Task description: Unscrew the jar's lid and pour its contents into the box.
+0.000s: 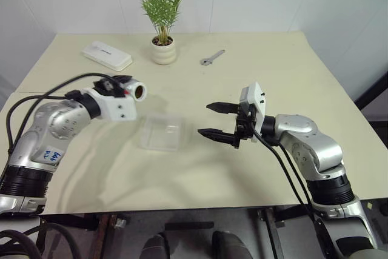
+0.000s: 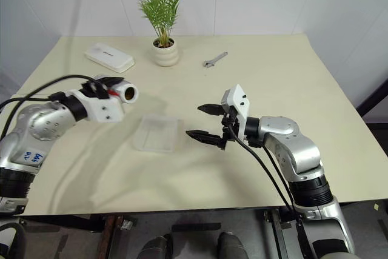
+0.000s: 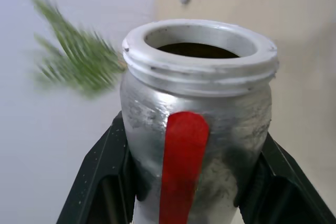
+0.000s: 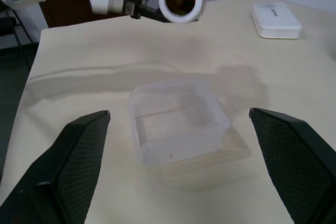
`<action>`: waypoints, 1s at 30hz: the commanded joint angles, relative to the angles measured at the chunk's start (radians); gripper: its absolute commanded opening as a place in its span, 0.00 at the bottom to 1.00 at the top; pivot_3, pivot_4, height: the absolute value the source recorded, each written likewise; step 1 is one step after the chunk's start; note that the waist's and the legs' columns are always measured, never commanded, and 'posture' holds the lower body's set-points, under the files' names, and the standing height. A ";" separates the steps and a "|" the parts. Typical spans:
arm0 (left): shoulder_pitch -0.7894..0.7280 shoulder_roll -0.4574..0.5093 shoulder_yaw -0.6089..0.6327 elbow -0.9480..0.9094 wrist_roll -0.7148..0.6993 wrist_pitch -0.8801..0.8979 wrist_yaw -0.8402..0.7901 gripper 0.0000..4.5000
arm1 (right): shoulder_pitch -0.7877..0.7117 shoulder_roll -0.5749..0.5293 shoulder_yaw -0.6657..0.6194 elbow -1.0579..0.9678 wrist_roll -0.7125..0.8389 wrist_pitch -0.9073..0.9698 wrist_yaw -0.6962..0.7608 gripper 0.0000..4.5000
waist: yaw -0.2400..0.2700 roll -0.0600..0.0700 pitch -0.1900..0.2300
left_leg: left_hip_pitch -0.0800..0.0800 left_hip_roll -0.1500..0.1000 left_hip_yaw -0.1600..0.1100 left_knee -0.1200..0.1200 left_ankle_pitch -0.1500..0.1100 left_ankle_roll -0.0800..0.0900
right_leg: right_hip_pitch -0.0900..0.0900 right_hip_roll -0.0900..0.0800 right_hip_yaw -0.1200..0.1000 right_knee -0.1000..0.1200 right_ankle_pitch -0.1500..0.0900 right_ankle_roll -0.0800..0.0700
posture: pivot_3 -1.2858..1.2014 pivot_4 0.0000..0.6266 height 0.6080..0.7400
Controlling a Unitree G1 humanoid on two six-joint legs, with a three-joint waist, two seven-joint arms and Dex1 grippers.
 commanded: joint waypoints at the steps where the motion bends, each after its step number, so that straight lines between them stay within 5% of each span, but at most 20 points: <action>1: -0.033 0.048 -0.062 -0.035 0.301 -0.070 0.267 0.43 | -0.008 0.016 -0.023 -0.007 0.009 -0.021 -0.015 0.99 | -0.002 0.000 0.000 | 0.000 0.000 0.002 0.000 0.000 0.000 | -0.001 0.000 0.001 0.000 0.000 0.000 | 0.52 0.24 1.00; 7: -0.095 0.068 -0.177 -0.018 0.632 -0.034 0.512 0.43 | -0.010 0.046 -0.025 -0.001 0.016 -0.021 -0.036 0.99 | 0.000 0.000 0.000 | -0.004 0.000 0.009 0.000 -0.001 0.001 | -0.011 0.000 0.009 0.006 0.000 0.001 | 0.52 0.24 1.00; 17: -0.097 0.069 -0.201 -0.030 0.656 -0.039 0.480 0.43 | -0.001 0.070 -0.032 -0.001 0.021 -0.028 -0.052 0.99 | -0.001 0.000 0.000 | -0.003 0.000 0.012 0.002 -0.001 0.001 | -0.013 0.000 0.012 0.010 0.000 0.001 | 0.52 0.24 1.00; 26: -0.029 0.071 -0.100 -0.047 0.490 -0.003 0.384 0.43 | 0.002 0.069 -0.033 0.002 0.023 -0.033 -0.044 0.99 | -0.001 -0.001 0.000 | -0.003 0.000 0.012 0.003 0.000 0.002 | -0.013 0.000 0.012 0.012 0.000 0.001 | 0.52 0.24 1.00; 30: 0.059 0.022 0.071 -0.015 0.087 0.040 0.203 0.43 | 0.016 0.047 -0.022 0.001 0.012 -0.054 -0.002 0.99 | -0.004 -0.001 0.000 | -0.002 0.000 0.012 0.003 0.000 0.002 | -0.013 0.000 0.013 0.014 0.000 0.001 | 0.52 0.24 1.00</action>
